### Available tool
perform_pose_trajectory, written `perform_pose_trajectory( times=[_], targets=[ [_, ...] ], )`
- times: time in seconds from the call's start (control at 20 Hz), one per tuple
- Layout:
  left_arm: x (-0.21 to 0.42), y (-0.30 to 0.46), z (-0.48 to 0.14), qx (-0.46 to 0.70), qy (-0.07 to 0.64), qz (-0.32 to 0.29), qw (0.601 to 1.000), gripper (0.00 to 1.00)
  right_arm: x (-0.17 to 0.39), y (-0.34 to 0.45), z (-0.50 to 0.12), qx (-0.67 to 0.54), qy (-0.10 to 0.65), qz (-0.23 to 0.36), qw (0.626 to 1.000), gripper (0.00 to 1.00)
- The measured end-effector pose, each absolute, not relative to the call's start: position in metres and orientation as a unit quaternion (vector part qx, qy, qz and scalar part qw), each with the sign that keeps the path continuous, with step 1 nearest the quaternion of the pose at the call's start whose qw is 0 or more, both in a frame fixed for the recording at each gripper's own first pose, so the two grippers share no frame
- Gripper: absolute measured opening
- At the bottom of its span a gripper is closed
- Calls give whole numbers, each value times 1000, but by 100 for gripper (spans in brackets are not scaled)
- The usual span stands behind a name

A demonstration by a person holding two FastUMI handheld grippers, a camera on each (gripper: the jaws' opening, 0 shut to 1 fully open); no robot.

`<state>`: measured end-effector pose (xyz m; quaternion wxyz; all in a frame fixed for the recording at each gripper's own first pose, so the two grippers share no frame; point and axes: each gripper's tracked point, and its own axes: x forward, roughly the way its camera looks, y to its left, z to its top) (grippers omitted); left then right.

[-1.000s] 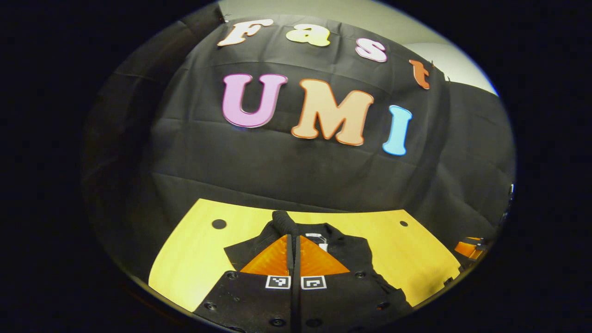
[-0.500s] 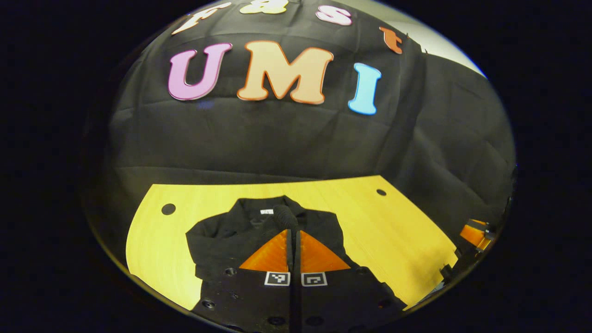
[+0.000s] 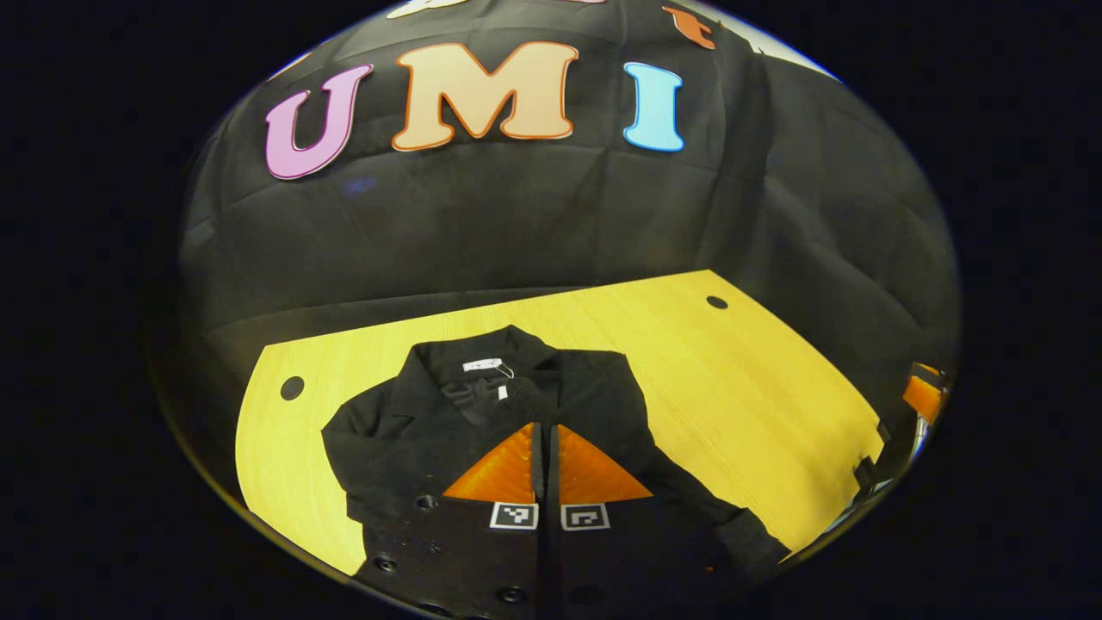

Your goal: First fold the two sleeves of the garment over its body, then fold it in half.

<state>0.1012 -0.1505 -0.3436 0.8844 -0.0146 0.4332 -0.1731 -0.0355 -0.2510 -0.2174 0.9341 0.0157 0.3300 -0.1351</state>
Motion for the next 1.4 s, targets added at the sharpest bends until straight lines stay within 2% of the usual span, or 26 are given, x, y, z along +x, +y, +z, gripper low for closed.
perform_pose_trajectory(
  times=[0.2,0.25,0.3,0.35,0.6,0.7,0.85,1.2,1.25,1.35,1.4],
  targets=[
    [112,-172,-338,-20,416,-188,890,2,-24,-251,-225,14,334,-126,934,98],
    [114,-176,-337,-36,407,-185,894,12,-24,-251,-225,12,334,-123,935,98],
    [122,-164,-327,-37,390,-162,906,87,-23,-248,-223,7,331,-115,936,98],
    [121,-159,-324,-32,387,-157,908,94,-22,-245,-222,6,331,-111,937,98],
    [99,-119,-299,-45,371,-110,921,95,-11,-223,-228,8,331,-59,942,98],
    [73,-85,-284,-45,362,-73,928,95,-7,-208,-234,2,337,-22,941,98],
    [23,-38,-270,-34,364,-38,930,95,-10,-183,-237,0,337,2,942,98],
    [-132,54,-294,-32,442,30,896,95,-72,-125,-279,-23,396,28,918,98],
    [-145,60,-300,-31,449,34,892,95,-81,-122,-285,-29,404,27,914,94],
    [-184,72,-327,-33,485,43,873,95,-102,-121,-306,-43,431,23,901,98],
    [-201,76,-338,-35,500,47,864,95,-119,-121,-320,-45,454,20,890,94]
  ],
)
